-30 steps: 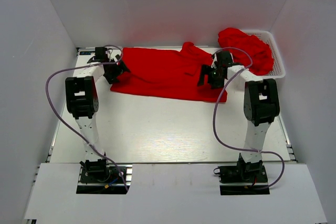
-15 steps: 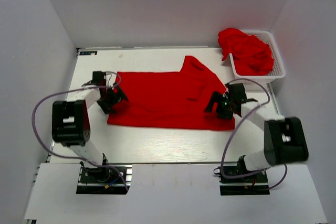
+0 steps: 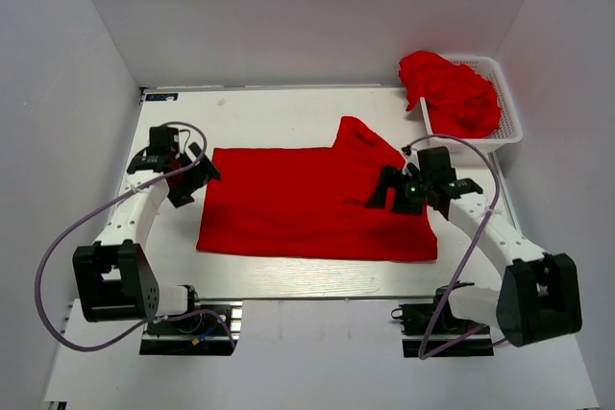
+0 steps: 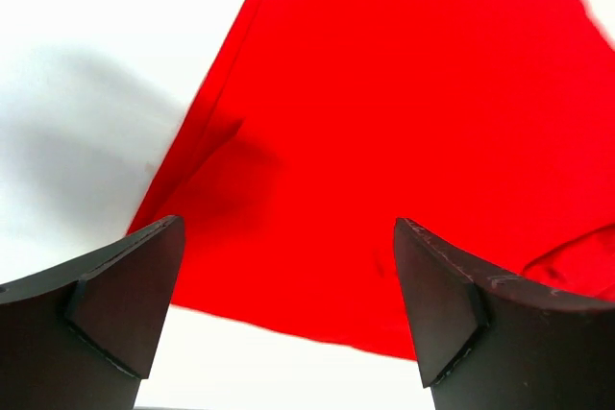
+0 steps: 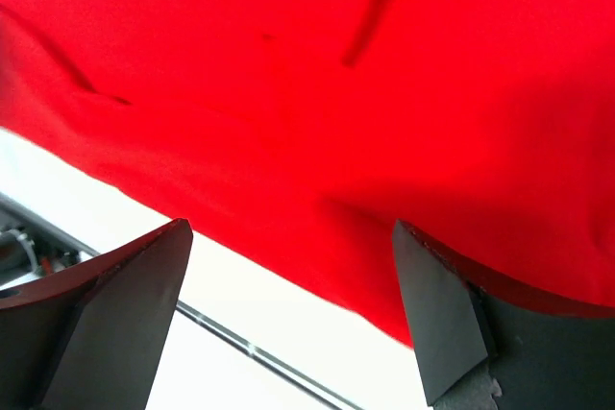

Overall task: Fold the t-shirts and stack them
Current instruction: Fold the flattened tshirt in 1/3 of the way

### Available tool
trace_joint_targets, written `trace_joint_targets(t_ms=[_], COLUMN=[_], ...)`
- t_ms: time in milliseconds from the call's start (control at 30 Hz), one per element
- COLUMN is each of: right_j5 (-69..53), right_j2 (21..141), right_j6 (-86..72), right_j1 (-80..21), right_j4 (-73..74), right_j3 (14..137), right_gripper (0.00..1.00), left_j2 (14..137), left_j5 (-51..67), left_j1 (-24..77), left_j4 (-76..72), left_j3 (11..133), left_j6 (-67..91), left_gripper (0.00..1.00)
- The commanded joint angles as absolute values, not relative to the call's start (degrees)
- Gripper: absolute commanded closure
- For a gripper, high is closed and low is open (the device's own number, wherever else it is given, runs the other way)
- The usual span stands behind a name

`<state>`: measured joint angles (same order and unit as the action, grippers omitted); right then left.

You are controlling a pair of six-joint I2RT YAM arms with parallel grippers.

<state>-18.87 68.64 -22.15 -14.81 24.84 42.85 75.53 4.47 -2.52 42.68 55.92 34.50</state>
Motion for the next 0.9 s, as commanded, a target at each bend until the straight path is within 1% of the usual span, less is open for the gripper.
trace_joint_targets(t_ms=[0,167,433,633,867], right_j5=[-24.0,-25.6,-26.1,-24.5,-22.4], right_j2=[73.7,82.9,90.5,92.9,91.1], right_j6=[-20.5,-21.0,-22.7,-22.9,-23.6], right_j1=[-16.3,-18.1,-19.9,-20.4,-20.5], right_j4=[18.5,14.2,10.2,11.1,11.2], right_j3=[45.3,50.3,53.2,53.2,50.5], right_gripper=[0.1,0.1,0.1,0.1,0.1], left_j2=[78.1,83.5,85.2,85.7,85.7], left_j5=[4.9,6.4,5.1,3.3,3.9], left_j1=[-3.1,-3.1,-3.1,-3.1,-3.1], left_j4=[40.9,40.9,41.5,43.4,43.4], left_j3=[60.9,66.2,67.9,69.1,68.5], left_j6=[31.6,30.1,29.5,28.5,27.9], left_gripper=[0.0,0.0,0.0,0.0,0.0])
